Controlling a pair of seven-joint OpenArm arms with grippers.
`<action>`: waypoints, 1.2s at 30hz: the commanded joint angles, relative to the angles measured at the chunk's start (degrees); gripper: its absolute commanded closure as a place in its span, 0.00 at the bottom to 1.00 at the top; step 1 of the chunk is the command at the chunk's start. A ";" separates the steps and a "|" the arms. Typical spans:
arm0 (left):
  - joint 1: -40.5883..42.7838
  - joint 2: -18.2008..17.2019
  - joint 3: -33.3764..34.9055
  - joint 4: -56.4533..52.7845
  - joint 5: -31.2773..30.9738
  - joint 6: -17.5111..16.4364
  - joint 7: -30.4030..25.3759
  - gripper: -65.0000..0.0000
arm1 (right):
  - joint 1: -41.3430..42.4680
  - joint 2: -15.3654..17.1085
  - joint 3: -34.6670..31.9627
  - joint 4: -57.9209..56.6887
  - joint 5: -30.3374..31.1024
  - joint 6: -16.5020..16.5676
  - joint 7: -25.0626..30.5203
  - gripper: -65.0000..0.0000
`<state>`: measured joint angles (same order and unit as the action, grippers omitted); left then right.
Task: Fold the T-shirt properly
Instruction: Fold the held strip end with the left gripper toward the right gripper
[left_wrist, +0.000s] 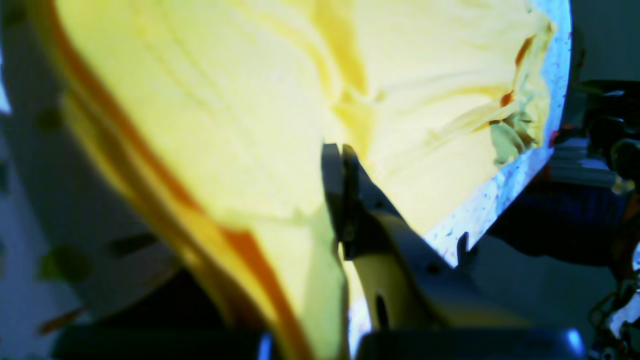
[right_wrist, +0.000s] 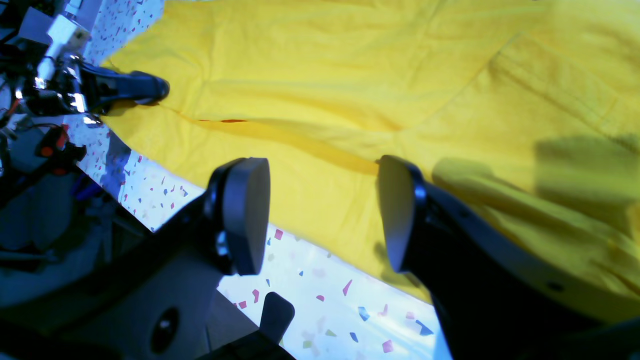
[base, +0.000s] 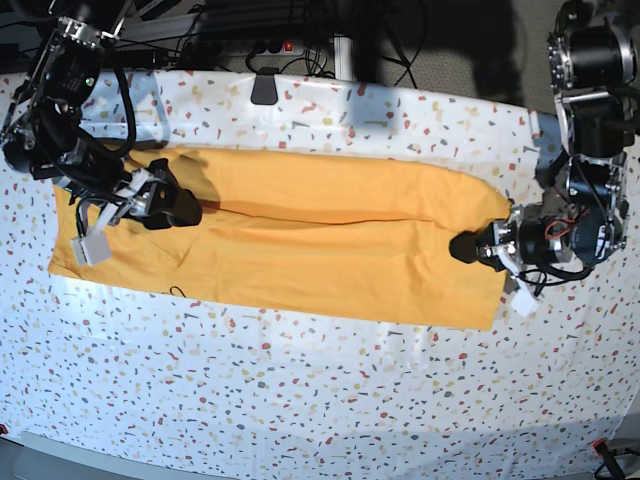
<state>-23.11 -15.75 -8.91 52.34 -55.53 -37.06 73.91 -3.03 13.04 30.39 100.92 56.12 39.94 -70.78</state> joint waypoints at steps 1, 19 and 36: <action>-1.64 0.31 -0.11 2.29 -1.79 -0.26 0.50 1.00 | 0.83 0.76 0.24 1.07 1.60 0.06 1.31 0.47; -1.64 20.68 -0.04 8.09 4.79 1.42 2.34 1.00 | 4.76 0.76 0.24 1.07 1.62 0.06 1.31 0.47; -1.64 24.35 2.95 8.07 14.82 1.44 -4.44 1.00 | 4.76 0.76 0.24 1.07 2.97 0.06 1.29 0.47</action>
<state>-23.14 8.25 -6.11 59.33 -39.20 -35.31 70.43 0.78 13.04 30.39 100.92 57.39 39.94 -70.59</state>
